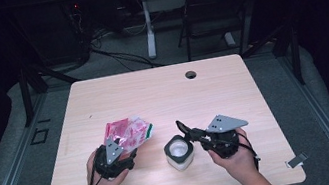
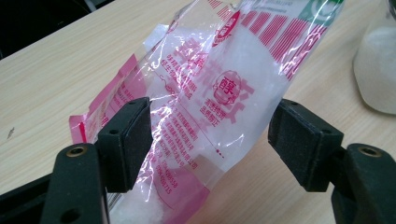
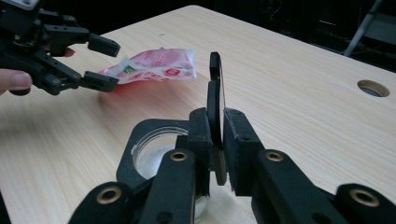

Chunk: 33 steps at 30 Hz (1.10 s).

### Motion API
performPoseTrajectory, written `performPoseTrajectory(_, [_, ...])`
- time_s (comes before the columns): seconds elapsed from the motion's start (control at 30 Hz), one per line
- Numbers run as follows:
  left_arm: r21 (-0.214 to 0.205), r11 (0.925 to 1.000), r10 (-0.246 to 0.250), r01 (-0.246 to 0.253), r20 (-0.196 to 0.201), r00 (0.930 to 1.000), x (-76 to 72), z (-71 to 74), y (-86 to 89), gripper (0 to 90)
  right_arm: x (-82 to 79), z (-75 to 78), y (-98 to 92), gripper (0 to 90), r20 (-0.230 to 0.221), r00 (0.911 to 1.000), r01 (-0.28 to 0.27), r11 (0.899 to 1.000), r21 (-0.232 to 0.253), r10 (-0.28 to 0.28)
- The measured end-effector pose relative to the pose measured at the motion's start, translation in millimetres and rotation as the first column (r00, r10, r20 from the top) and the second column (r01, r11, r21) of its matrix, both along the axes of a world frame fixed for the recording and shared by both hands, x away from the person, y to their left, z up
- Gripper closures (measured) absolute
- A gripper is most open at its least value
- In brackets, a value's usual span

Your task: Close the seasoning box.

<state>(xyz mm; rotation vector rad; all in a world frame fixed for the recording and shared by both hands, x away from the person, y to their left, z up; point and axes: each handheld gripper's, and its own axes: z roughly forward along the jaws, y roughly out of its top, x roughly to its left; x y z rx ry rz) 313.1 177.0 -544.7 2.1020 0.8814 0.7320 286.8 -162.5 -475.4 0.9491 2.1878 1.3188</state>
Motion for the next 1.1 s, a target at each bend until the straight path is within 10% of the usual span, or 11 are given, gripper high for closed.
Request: performPoseTrajectory(1.1, [0.005, 0.9993, -0.037, 0.037, -0.012, 0.9993, 1.2, -6.6, -8.5, 31.3, -9.0, -9.6, 22.4, 69.1, 0.014, 0.9979, -0.062, 0.996, -0.066, 0.063])
